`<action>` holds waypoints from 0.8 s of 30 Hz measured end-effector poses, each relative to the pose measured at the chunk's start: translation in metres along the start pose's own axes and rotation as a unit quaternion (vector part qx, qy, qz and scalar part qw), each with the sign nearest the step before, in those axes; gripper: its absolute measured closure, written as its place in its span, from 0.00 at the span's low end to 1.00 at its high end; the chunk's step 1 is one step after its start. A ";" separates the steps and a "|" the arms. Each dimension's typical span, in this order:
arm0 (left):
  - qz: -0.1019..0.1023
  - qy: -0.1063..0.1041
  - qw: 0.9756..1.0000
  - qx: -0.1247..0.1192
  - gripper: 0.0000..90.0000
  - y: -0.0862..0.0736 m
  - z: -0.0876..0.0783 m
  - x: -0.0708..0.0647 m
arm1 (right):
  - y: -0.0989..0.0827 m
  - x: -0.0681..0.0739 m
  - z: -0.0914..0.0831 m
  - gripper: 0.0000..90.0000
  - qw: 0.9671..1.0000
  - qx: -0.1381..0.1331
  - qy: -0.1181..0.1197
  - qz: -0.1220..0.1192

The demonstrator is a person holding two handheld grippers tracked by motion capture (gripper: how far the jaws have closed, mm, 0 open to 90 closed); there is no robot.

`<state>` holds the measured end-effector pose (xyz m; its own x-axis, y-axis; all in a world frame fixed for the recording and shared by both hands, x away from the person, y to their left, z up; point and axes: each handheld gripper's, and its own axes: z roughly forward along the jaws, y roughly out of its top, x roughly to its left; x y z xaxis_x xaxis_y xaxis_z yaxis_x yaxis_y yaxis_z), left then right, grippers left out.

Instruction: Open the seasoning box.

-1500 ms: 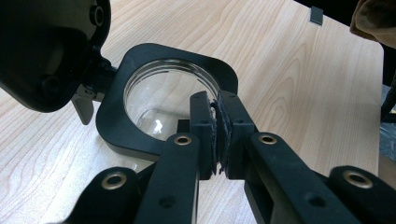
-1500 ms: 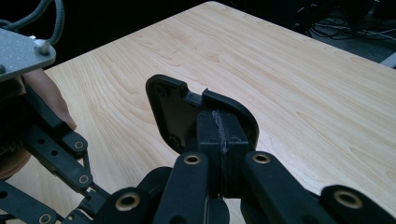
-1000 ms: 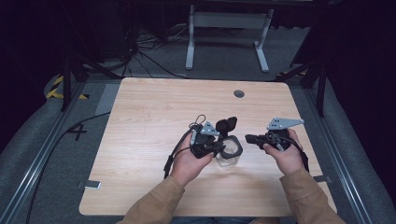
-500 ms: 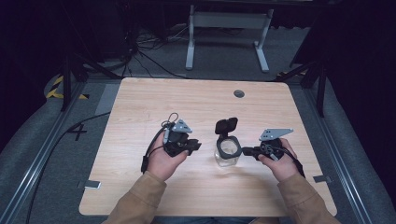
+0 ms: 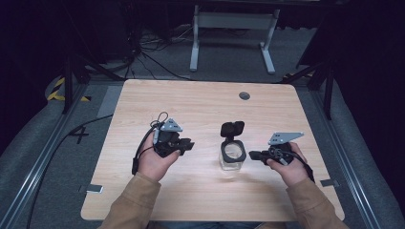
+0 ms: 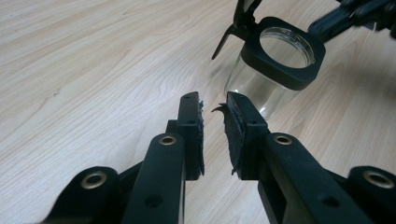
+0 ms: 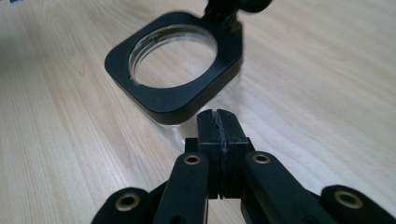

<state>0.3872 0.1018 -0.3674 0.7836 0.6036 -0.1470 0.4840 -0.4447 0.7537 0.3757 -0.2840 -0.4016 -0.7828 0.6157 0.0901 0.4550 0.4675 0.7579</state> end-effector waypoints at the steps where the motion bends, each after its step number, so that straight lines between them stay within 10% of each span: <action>1: 0.000 0.003 1.000 0.001 0.84 -0.001 -0.003 0.001 | 0.000 -0.002 -0.007 1.00 1.000 -0.007 -0.006 -0.001; 10: -0.007 0.030 1.000 0.007 0.82 -0.019 -0.031 0.015 | -0.016 -0.022 -0.062 1.00 0.998 -0.039 -0.049 0.020; 24: -0.067 0.076 0.990 0.095 0.71 -0.077 -0.055 0.065 | -0.053 -0.060 -0.087 0.87 0.988 0.036 -0.130 0.075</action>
<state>0.3792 0.2117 -0.4001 0.6470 0.7515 -0.1287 0.6553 -0.4618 0.5977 0.3618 -0.4006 -0.3912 -0.5727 0.8195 0.0221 0.5945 0.3966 0.6994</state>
